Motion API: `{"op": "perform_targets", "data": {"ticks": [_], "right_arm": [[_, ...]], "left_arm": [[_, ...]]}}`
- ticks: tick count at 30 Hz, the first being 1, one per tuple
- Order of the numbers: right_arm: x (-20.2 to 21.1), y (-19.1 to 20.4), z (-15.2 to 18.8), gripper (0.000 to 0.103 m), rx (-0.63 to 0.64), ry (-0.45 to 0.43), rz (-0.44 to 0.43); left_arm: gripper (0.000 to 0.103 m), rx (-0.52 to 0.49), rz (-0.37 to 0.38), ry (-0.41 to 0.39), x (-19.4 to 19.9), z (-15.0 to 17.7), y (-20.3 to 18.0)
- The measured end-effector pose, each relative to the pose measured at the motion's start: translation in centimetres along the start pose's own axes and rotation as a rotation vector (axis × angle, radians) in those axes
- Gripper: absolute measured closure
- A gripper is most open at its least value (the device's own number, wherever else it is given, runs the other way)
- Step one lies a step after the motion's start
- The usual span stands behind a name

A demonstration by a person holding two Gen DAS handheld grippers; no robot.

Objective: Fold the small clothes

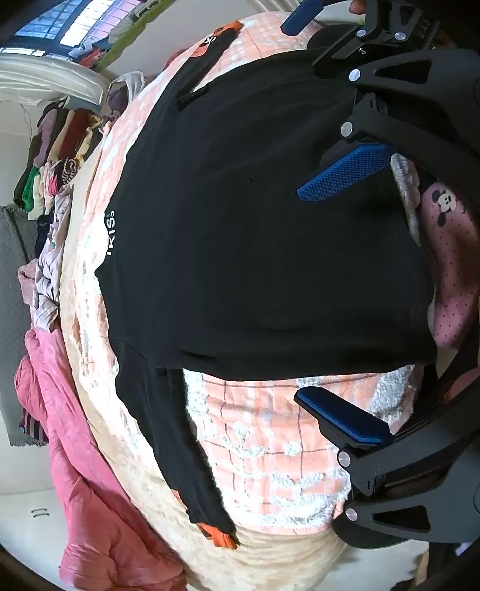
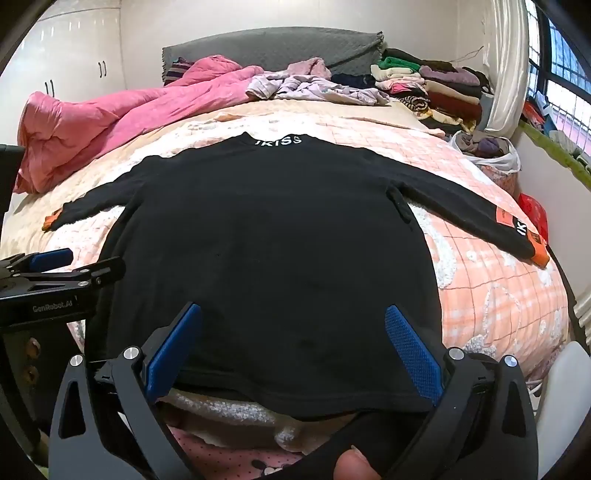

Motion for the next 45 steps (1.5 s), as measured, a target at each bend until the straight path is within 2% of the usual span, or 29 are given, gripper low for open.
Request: {"op": "perform_targets", "data": {"ticks": [45], "right_arm": [[0.36,0.17,-0.41,0.004,-0.006,-0.01,-0.008]], "left_arm": [[0.008,0.001,-0.009,-0.007,0.42,-0.44,0.14]]}}
Point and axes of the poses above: each gripper's, at about its wrist camera, not at the fingertips, and x roughly against the way its jaws point, y to its left, z to its underside, the point moved 2 cm from there along -x, roughly the way its jaws point, and after that the axes turned 1 degree about y, right-handed, at the moved point
